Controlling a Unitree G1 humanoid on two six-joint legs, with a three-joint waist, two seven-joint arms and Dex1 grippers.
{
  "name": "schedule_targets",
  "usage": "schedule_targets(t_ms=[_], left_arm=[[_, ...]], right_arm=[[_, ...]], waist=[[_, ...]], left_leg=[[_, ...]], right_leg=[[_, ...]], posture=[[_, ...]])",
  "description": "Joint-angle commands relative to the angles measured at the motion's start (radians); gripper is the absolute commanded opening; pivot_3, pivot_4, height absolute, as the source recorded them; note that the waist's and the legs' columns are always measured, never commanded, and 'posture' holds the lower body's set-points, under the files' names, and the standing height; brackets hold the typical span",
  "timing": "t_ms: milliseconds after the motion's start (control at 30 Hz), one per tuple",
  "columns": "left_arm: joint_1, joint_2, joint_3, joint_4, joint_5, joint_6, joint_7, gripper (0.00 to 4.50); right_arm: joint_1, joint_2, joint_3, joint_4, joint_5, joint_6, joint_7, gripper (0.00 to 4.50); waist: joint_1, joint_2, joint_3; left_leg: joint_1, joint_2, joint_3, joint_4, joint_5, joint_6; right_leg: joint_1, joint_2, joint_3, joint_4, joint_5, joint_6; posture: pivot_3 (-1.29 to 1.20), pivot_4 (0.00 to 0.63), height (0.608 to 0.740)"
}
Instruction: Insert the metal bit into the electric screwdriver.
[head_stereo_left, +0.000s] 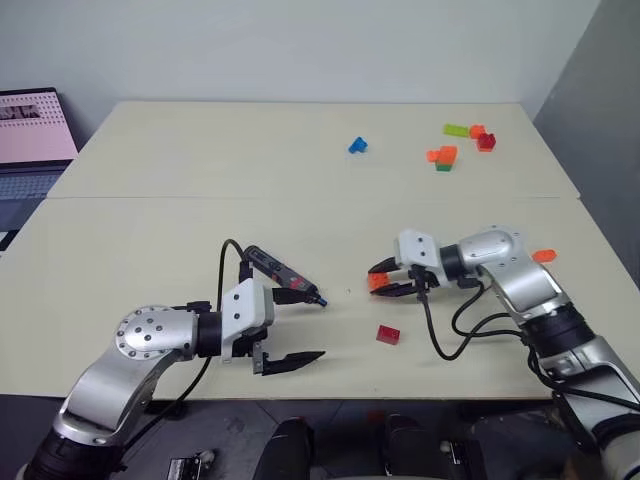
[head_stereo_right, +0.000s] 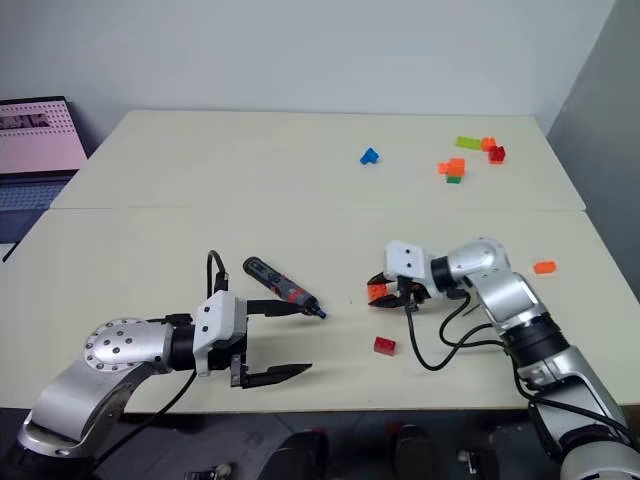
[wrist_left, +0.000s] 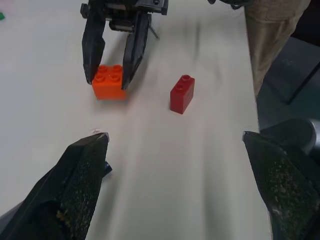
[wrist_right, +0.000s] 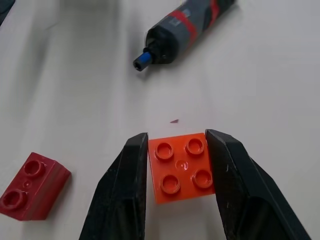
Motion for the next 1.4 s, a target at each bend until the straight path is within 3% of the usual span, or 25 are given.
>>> schedule_targets(t_ms=[33,200,300,467,800,867,1067,1200,1400], left_arm=[[-0.045,-0.05,-0.014,-0.024,-0.016,0.001,0.04,4.5],[-0.107,-0.107,-0.037,-0.017,-0.031,0.002,0.052,4.5],[-0.133,-0.121,-0.056,-0.009,-0.041,0.006,0.035,4.5],[-0.148,-0.131,-0.098,0.014,-0.02,-0.018,0.008,4.5],[-0.173,-0.145,-0.12,0.04,-0.009,-0.037,-0.008,4.5],[-0.177,-0.146,-0.121,0.044,-0.008,-0.037,-0.01,4.5],[-0.197,-0.151,-0.124,0.053,-0.012,-0.03,-0.016,4.5],[-0.203,-0.148,-0.122,0.057,-0.012,-0.027,-0.02,4.5],[-0.188,-0.088,-0.101,0.069,-0.009,-0.039,-0.075,4.5]], right_arm=[[0.074,-0.087,-0.207,-0.038,0.007,0.031,-0.159,1.39],[0.159,-0.19,-0.382,0.025,-0.034,0.034,-0.333,1.39],[0.236,-0.19,-0.516,0.042,-0.022,0.117,-0.48,1.39],[0.359,-0.146,-0.588,0.079,-0.064,0.192,-0.677,1.39],[0.429,-0.086,-0.654,0.034,0.024,0.24,-0.735,1.39],[0.428,-0.079,-0.659,0.033,0.028,0.243,-0.746,2.11],[0.421,-0.082,-0.696,0.001,0.077,0.232,-0.743,3.49],[0.429,-0.148,-0.722,-0.031,0.131,0.221,-0.642,4.46],[0.543,-0.303,-0.621,-0.295,0.263,0.26,-0.304,4.46]], waist=[[0.008,0.0,0.0],[0.0,0.0,0.0],[0.0,0.0,0.0],[-0.006,0.0,0.0],[-0.007,0.001,-0.001],[-0.007,0.001,-0.001],[-0.006,0.001,-0.001],[-0.005,0.001,-0.001],[-0.009,0.001,-0.001]], left_leg=[[-0.001,-0.001,0.0,0.001,0.0,0.0],[-0.001,0.0,0.003,0.001,0.0,0.0],[-0.001,0.0,0.003,0.001,0.0,0.0],[0.0,0.0,0.006,0.001,0.0,0.0],[0.003,0.0,0.009,0.001,0.0,0.0],[0.003,0.0,0.009,0.001,0.0,0.0],[0.003,0.0,0.009,0.001,0.0,0.0],[0.003,0.0,0.009,0.001,0.0,0.0],[0.002,0.0,0.008,0.0,0.0,0.0]], right_leg=[[0.0,-0.001,0.0,0.0,0.0,0.0],[0.0,0.0,0.0,0.0,0.0,0.0],[0.0,0.0,0.0,0.001,0.0,0.0],[0.001,0.0,0.001,0.001,0.0,0.0],[0.002,0.001,0.003,0.001,0.0,0.001],[0.002,0.001,0.003,0.001,0.0,0.001],[0.002,0.001,0.003,0.001,0.0,0.001],[0.002,0.001,0.003,0.001,0.0,0.001],[0.002,0.002,0.002,0.0,0.0,0.001]], posture=[[0.0,0.15,0.74],[0.0,0.15,0.74],[0.0,0.15,0.74],[0.0,0.15,0.74],[0.0,0.15,0.74],[0.0,0.15,0.74],[0.0,0.15,0.74],[0.0,0.15,0.74],[0.0,0.15,0.74]])
